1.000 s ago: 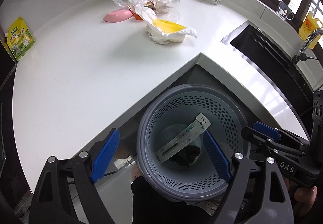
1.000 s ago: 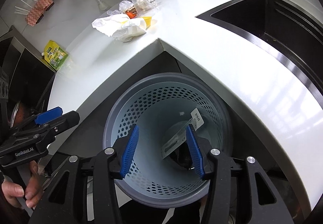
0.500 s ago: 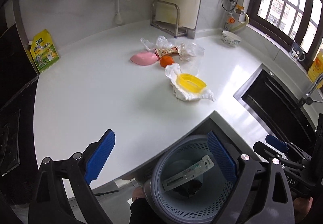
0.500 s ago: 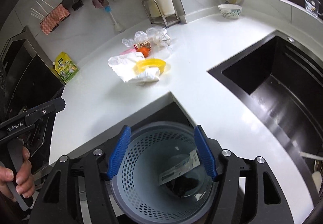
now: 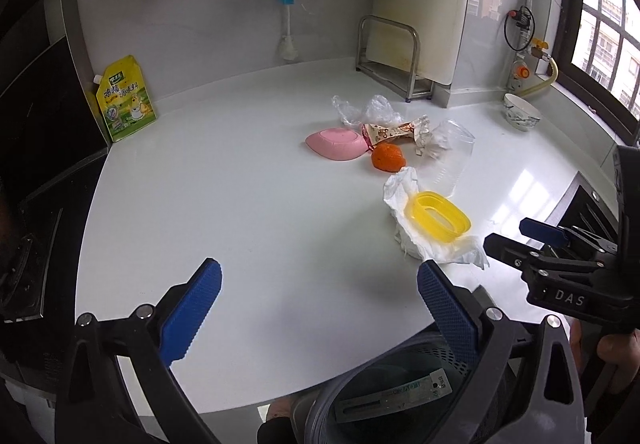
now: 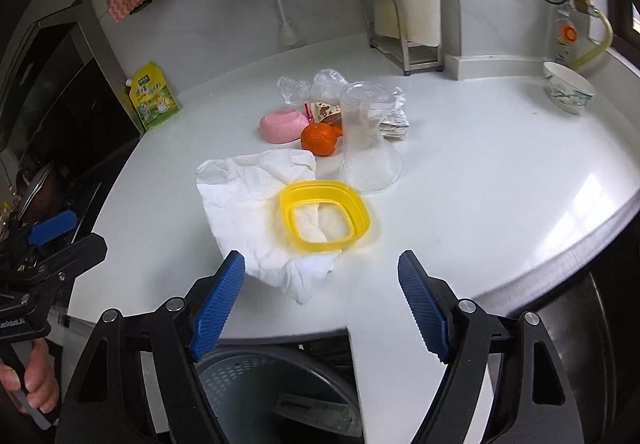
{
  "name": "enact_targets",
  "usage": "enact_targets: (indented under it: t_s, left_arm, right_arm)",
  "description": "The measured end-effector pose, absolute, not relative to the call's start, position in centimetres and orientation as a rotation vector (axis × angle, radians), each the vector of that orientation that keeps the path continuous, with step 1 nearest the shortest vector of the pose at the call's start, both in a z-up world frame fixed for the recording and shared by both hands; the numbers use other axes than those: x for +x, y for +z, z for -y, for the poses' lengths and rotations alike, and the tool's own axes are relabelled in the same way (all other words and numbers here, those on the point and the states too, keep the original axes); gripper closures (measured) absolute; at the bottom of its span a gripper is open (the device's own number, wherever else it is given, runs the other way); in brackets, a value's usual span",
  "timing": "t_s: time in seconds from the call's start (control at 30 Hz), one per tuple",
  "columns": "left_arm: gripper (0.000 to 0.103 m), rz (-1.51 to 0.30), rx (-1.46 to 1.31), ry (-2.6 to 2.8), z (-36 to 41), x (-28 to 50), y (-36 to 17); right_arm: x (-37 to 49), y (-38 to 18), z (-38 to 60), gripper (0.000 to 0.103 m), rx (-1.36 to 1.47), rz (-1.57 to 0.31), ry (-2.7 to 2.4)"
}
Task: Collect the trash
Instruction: 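Move the right gripper to the yellow lid on the tissue, then close the right gripper on the yellow lid rim and lift it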
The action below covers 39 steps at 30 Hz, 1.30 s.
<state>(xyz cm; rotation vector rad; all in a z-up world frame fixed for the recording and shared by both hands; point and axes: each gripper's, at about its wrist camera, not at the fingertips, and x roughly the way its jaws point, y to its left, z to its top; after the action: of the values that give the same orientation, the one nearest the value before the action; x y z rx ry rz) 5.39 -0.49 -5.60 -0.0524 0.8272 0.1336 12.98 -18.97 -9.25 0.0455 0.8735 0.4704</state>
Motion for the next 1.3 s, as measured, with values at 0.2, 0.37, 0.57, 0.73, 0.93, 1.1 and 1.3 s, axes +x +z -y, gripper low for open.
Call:
enact_targets:
  t_s: [0.2, 0.37, 0.57, 0.73, 0.93, 1.1, 1.3]
  left_arm:
    - [0.006, -0.850, -0.080, 0.149, 0.0, 6.8, -6.8]
    - [0.006, -0.867, -0.093, 0.162, -0.4, 7.6, -7.4]
    - [0.006, -0.879, -0.107, 0.165, -0.5, 8.0, -7.8]
    - [0.006, -0.890, -0.106, 0.151, 0.0, 8.2, -8.1]
    - [0.006, -0.893, -0.106, 0.142, 0.4, 8.5, -8.2]
    - [0.006, -0.893, -0.103, 0.141, 0.6, 8.4, -8.2]
    - [0.006, -0.899, -0.103, 0.130, 0.8, 8.4, -8.2]
  right_arm:
    - [17.6, -10.8, 17.3, 0.028, 0.034, -0.912, 0.535]
    - [19.5, -12.1, 16.7, 0.028, 0.024, -0.955, 0.564]
    - [20.3, -13.1, 16.5, 0.027, 0.021, -0.998, 0.591]
    - [20.8, -13.9, 16.4, 0.027, 0.018, -1.027, 0.598]
    - [21.2, -14.2, 16.3, 0.028, 0.042, -1.025, 0.617]
    - [20.7, -13.3, 16.8, 0.033, 0.062, -0.963, 0.630]
    - [20.2, -13.1, 16.0, 0.032, 0.007, -0.973, 0.640]
